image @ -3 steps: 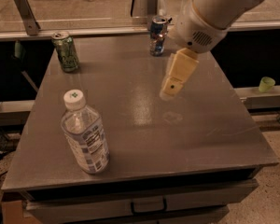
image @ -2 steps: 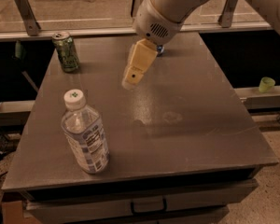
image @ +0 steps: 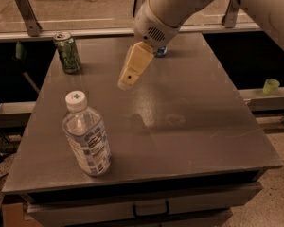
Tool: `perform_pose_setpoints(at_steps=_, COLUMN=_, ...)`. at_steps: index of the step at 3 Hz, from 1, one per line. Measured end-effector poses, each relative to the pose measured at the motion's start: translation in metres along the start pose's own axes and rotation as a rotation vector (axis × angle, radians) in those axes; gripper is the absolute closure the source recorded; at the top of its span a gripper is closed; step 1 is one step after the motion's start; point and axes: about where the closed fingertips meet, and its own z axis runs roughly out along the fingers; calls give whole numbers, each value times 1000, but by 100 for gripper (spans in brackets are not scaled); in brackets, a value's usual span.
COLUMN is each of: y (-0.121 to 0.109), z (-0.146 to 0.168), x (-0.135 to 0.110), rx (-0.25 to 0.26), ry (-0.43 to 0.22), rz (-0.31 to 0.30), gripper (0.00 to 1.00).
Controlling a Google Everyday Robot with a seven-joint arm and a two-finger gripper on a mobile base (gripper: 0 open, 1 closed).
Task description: Knock green can over
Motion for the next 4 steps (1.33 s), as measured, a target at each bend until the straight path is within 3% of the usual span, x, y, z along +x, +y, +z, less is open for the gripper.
perform_pose_setpoints(at_steps=1, y=-32, z=51, x=-31, rx=-13, ry=-158, rz=63, gripper=0)
perform_pose_setpoints(at_steps=3, y=-93, z=138, x=-90, rx=12, ry=-449, rz=166, gripper=0)
perform_pose_setpoints(at_steps=4, y=-103, z=168, x=-118, rx=3, ry=-542, rz=221, gripper=0)
